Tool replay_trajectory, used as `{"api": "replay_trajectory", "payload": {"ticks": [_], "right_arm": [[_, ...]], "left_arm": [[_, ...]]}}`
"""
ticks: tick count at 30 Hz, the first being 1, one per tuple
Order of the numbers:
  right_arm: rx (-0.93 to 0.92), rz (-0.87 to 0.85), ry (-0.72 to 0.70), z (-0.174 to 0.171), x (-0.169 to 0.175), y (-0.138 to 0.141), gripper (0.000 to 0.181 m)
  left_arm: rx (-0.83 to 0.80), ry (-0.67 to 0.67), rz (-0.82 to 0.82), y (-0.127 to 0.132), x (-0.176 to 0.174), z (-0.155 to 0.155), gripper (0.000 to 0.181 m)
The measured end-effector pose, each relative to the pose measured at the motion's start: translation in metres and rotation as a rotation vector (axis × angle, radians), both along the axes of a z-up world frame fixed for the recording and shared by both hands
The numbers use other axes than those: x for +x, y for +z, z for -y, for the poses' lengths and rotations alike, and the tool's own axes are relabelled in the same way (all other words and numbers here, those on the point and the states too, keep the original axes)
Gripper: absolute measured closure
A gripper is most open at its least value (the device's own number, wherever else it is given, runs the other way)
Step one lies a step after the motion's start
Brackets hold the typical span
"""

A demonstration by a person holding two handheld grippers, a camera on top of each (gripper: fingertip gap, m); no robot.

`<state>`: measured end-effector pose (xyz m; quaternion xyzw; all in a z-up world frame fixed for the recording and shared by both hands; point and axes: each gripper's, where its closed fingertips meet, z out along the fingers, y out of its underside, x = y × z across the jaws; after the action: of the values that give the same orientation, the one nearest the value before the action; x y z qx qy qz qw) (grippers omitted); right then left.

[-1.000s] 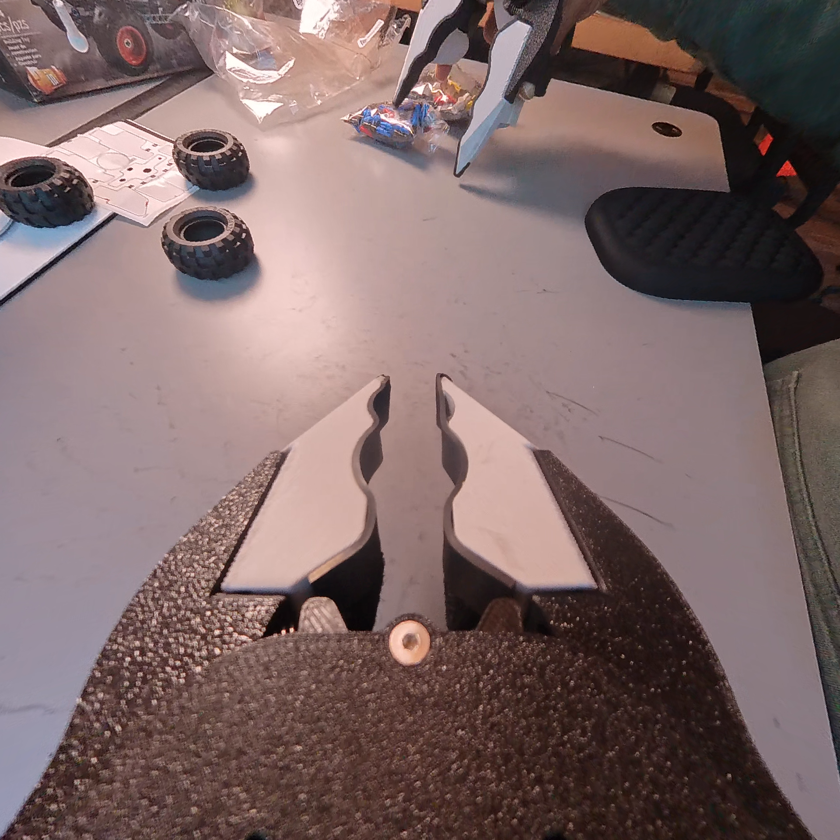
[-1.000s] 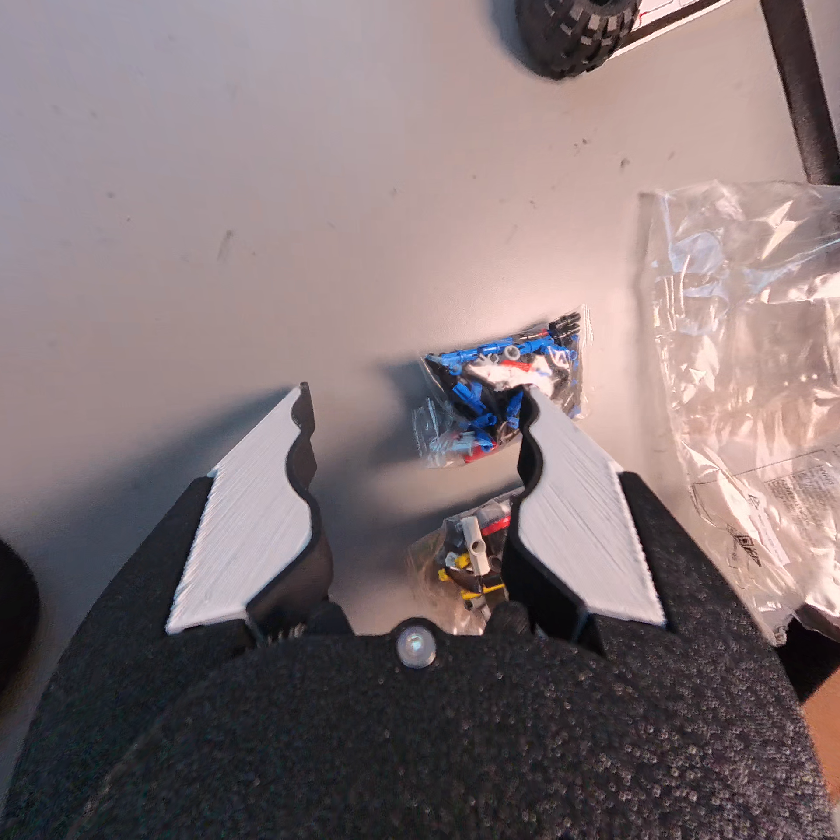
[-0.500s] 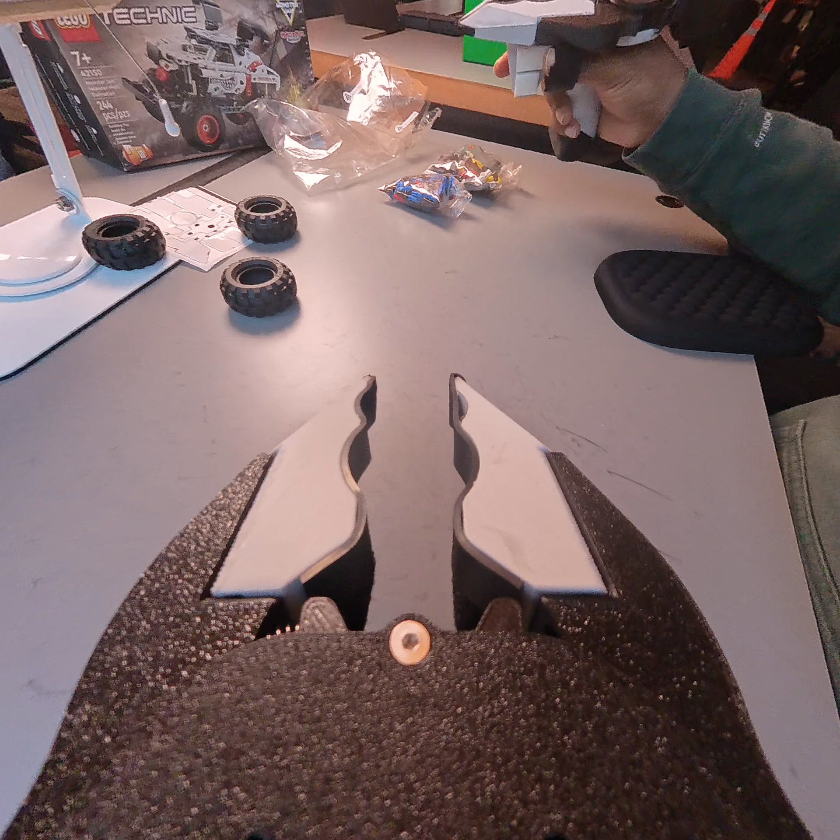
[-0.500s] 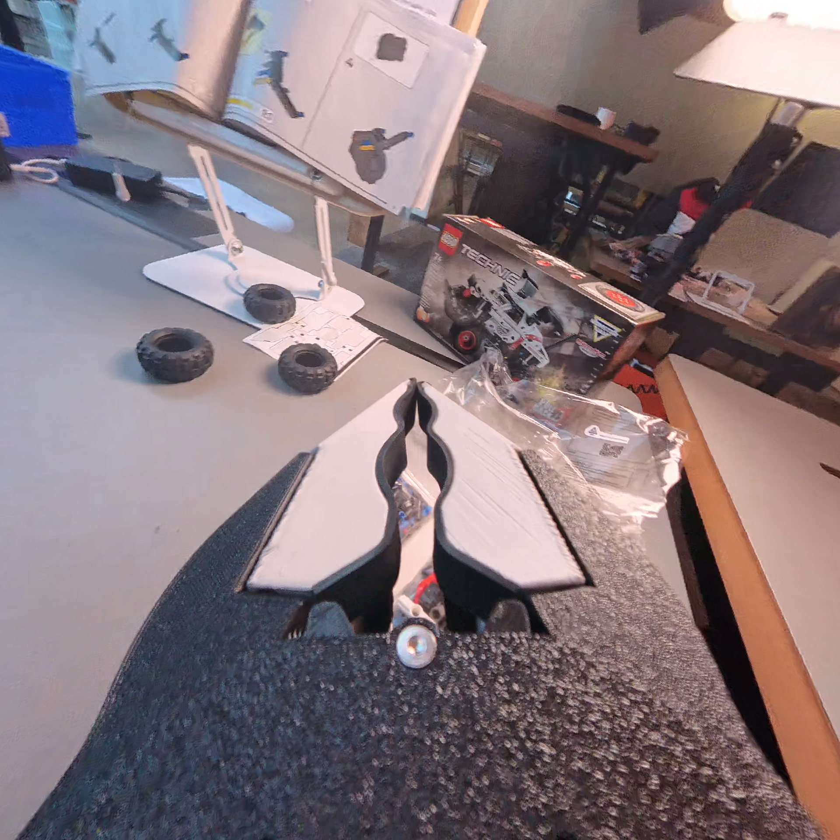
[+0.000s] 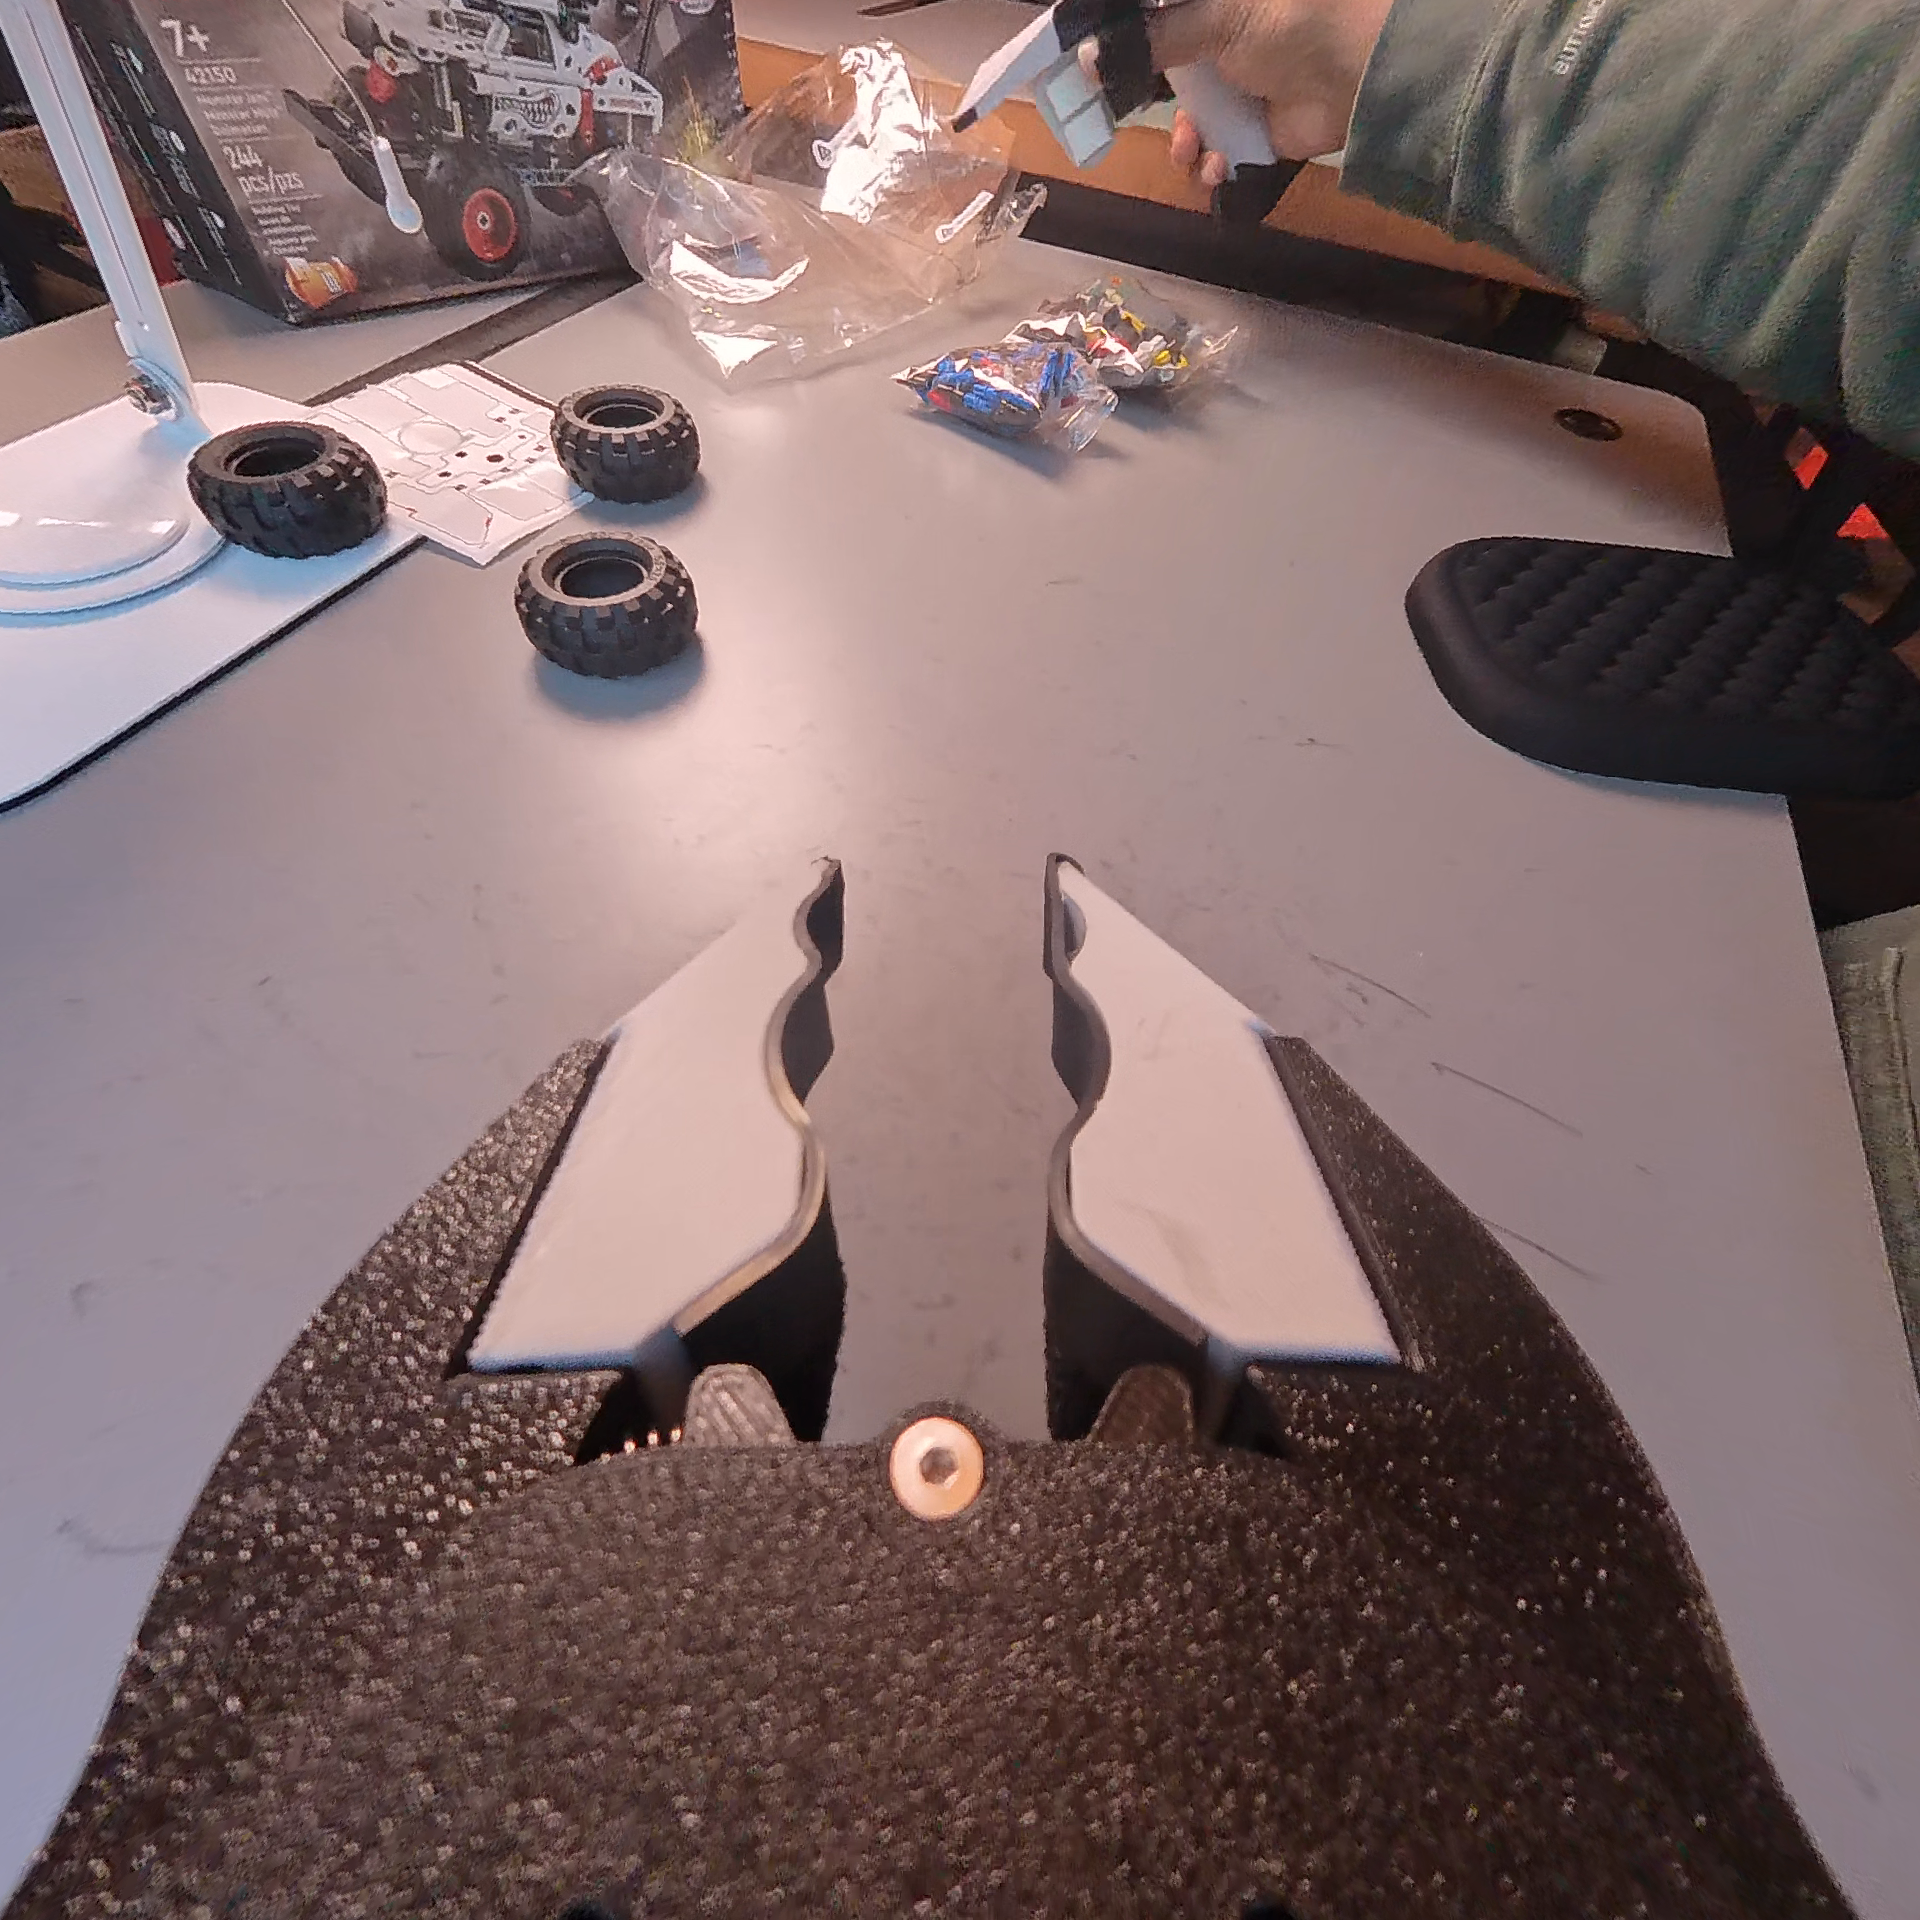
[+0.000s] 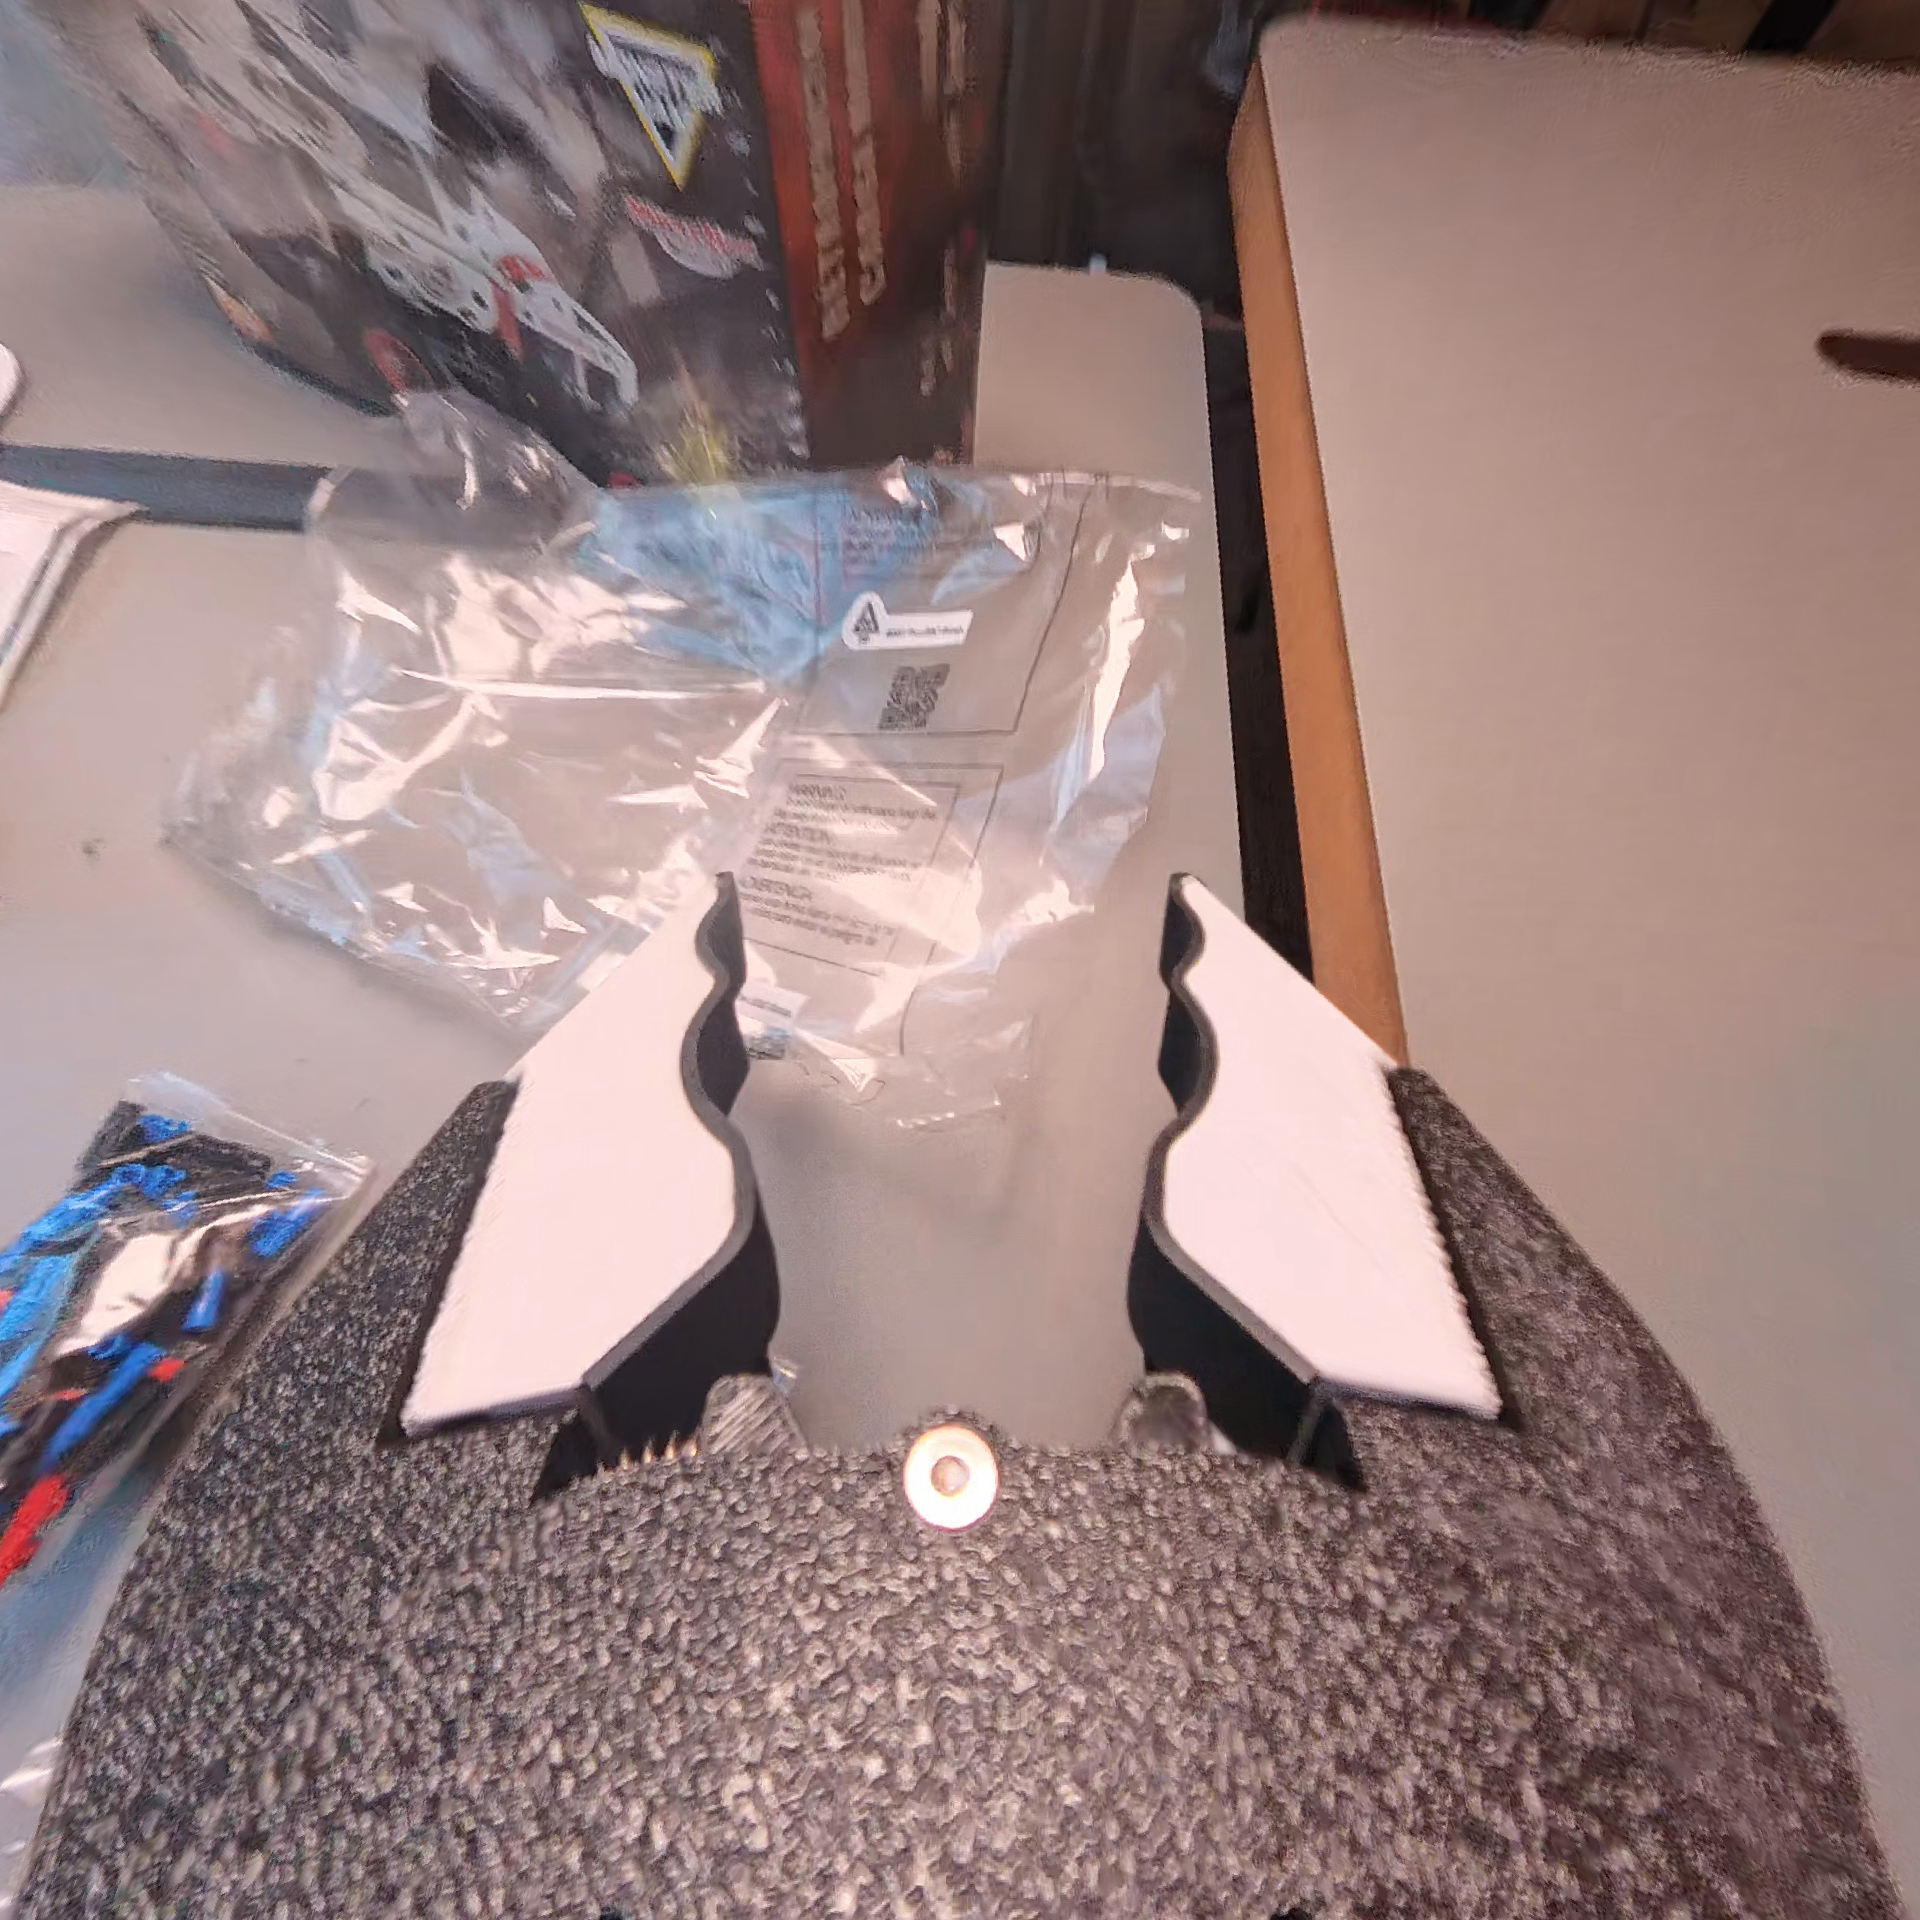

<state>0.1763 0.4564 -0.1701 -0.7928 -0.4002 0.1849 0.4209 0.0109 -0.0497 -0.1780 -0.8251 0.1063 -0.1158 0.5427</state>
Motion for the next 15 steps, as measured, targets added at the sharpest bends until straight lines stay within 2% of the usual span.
{"api": "replay_trajectory", "payload": {"ticks": [1,3,4,6,8,12,15], "right_arm": [[-0.043,0.049,-0.006,-0.002,0.002,-0.014,0.116],[-0.073,0.098,0.052,0.003,-0.001,-0.028,0.173],[-0.017,0.071,0.053,0.001,-0.003,-0.018,0.181],[0.098,-0.071,0.115,0.010,-0.013,0.024,0.181],[0.194,-0.196,0.240,0.040,-0.022,0.069,0.181],[0.359,-0.339,0.510,0.129,-0.031,0.139,0.181],[0.450,-0.357,0.687,0.206,-0.037,0.165,0.181]], "left_arm": [[-0.003,0.002,0.001,-0.001,-0.001,0.000,0.144],[-0.004,0.006,0.006,-0.001,-0.002,0.000,0.144],[-0.001,0.006,0.011,0.000,-0.003,0.000,0.144],[0.010,0.007,0.024,0.003,-0.004,0.001,0.144],[0.018,0.007,0.039,0.005,-0.005,0.000,0.144],[0.050,-0.003,0.071,0.015,-0.004,-0.004,0.144],[0.116,0.008,0.041,0.036,-0.008,-0.007,0.137]]}}
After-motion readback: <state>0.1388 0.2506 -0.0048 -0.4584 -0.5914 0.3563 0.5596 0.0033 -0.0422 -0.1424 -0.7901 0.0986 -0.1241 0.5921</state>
